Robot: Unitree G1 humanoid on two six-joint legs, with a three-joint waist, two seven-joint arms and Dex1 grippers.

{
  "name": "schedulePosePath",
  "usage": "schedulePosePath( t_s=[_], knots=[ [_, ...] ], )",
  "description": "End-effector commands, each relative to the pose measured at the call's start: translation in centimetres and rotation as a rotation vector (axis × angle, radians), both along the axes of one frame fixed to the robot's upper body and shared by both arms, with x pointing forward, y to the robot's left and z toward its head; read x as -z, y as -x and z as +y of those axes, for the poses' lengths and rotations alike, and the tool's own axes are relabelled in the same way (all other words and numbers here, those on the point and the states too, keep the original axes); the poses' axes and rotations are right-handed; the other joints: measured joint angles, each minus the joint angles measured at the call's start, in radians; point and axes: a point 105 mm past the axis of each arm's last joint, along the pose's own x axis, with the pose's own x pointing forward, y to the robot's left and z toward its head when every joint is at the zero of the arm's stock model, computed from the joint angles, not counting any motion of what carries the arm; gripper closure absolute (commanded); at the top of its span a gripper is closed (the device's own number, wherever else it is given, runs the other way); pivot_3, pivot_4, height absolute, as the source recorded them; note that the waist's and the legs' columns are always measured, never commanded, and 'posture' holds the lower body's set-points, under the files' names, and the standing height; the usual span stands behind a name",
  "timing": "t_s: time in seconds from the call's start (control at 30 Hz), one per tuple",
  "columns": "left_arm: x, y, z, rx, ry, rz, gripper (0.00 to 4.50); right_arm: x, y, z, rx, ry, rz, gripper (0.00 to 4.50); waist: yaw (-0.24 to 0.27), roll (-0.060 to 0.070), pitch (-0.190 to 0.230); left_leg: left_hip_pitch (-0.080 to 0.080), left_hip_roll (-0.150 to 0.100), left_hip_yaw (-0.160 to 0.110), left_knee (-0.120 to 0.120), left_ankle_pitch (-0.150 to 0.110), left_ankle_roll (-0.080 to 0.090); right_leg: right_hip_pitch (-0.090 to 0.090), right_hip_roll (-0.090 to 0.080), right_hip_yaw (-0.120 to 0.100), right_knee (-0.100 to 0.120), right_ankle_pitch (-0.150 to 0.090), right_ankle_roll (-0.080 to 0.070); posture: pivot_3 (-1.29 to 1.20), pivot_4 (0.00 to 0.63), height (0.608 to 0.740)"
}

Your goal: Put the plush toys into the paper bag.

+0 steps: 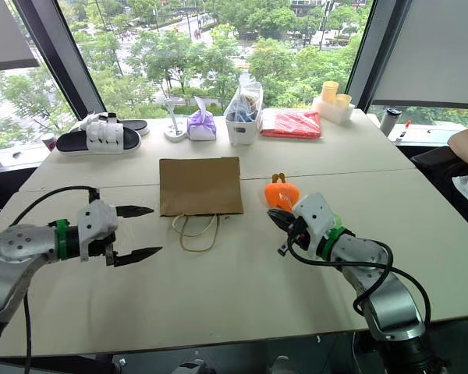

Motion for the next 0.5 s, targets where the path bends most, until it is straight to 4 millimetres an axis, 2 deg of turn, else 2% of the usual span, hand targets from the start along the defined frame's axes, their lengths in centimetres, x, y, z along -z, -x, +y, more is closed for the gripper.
schedulePosePath(
  t_s=[0.03, 0.1, 0.23, 0.33, 0.5],
  knots=[
    [0.4, -1.9, -0.7, 0.059, -0.056, -0.076, 0.02, -2.4, 0.0, -0.4, 0.028, -0.040, -0.079, 4.50, 0.001, 0.000, 0.000, 0.000, 0.000, 0.000, 0.000, 0.000, 0.000, 0.000, 0.000, 0.000, 0.000, 0.000, 0.000, 0.00, 0.150, 0.740],
    [1.3, -2.7, -1.5, 0.102, -0.082, -0.101, 0.02, -2.5, 0.1, -0.7, 0.042, -0.042, -0.082, 4.50, 0.000, -0.001, 0.000, 0.000, -0.001, 0.000, 0.000, 0.000, 0.000, 0.000, 0.000, 0.000, 0.000, 0.001, 0.000, 0.00, 0.150, 0.740],
    [1.8, -4.7, -3.3, 0.123, -0.071, -0.158, 0.02, -2.5, 0.1, -1.4, 0.089, -0.044, -0.090, 4.50, -0.002, -0.001, 0.000, -0.001, 0.000, 0.000, 0.000, 0.000, 0.000, -0.001, 0.000, 0.000, 0.000, 0.001, 0.000, 0.00, 0.150, 0.740],
    [2.1, -5.4, -4.2, 0.148, -0.071, -0.173, 0.82, -2.3, 0.2, -1.8, 0.116, -0.045, -0.090, 4.50, -0.006, -0.001, 0.000, -0.001, -0.001, 0.000, 0.000, 0.000, 0.000, -0.001, 0.000, 0.000, 0.000, 0.001, 0.000, 0.00, 0.150, 0.740],
    [1.1, -6.0, -4.8, 0.176, -0.032, -0.189, 3.27, -2.1, 0.4, -2.0, 0.140, -0.048, -0.093, 4.50, -0.007, -0.001, 0.000, -0.001, -0.001, 0.000, 0.000, 0.000, 0.000, -0.001, 0.000, 0.000, 0.001, 0.001, 0.000, 0.00, 0.150, 0.740]
  ],
)
